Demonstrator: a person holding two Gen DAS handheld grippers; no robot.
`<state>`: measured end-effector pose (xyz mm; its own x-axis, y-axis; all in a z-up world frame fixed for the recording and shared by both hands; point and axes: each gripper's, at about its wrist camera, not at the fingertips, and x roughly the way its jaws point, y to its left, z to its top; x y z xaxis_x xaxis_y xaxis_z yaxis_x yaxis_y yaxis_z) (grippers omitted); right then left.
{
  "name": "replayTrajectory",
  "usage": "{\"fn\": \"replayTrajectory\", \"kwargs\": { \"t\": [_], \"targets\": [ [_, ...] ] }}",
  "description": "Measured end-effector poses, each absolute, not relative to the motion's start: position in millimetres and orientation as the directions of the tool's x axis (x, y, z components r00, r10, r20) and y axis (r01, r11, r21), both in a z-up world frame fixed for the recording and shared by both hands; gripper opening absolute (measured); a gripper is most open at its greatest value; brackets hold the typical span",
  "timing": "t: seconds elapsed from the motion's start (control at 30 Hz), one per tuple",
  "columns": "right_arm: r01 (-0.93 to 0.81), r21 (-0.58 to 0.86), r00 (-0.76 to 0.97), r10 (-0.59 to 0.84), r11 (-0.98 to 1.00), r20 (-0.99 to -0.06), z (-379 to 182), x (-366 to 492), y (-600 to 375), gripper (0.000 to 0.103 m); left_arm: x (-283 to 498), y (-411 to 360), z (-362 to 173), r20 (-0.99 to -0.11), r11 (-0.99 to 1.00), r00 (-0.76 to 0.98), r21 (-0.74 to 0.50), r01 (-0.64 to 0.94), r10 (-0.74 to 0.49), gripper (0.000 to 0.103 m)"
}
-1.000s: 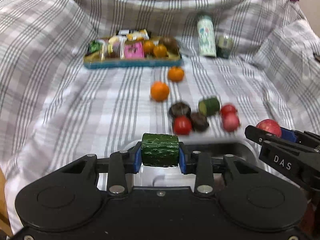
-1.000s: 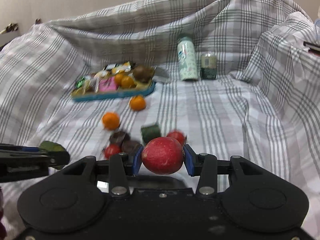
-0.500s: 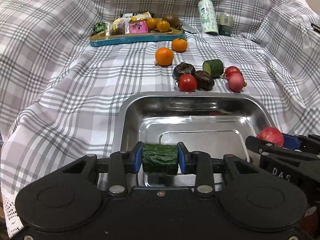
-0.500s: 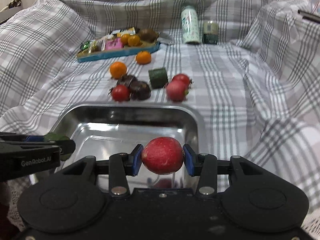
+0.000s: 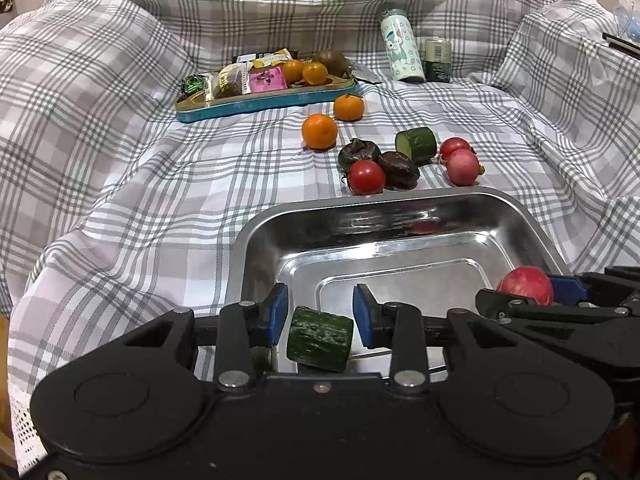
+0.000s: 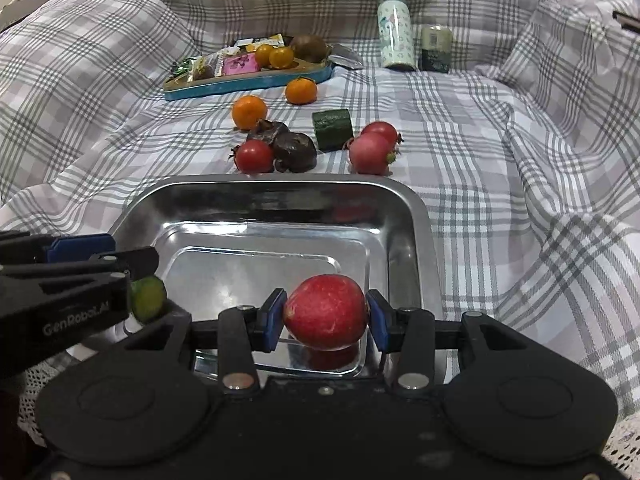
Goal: Organize fruits
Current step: 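Open the left gripper dropping the cucumber while the right gripper releases the apple into the tray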
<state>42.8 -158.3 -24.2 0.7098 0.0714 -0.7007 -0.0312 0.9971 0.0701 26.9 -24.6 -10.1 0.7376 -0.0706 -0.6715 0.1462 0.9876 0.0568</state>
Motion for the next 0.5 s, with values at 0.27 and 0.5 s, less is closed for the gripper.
{"fn": "replayTrajectory", "kwargs": {
  "t": [0.27, 0.5],
  "targets": [
    [-0.022, 0.063, 0.747, 0.058, 0.998, -0.662, -18.7, 40.3, -158.2, 0.047, 31.0, -15.4, -11.7, -0.689, 0.994, 0.721, 0.010, 0.109, -0.072, 0.044],
    [-0.041, 0.051, 0.759, 0.064, 0.998, -0.647, -17.2, 39.4, -154.8, 0.047, 29.4, -13.9, -11.0, -0.688, 0.995, 0.722, -0.002, 0.101, -0.074, 0.044]
  ]
}}
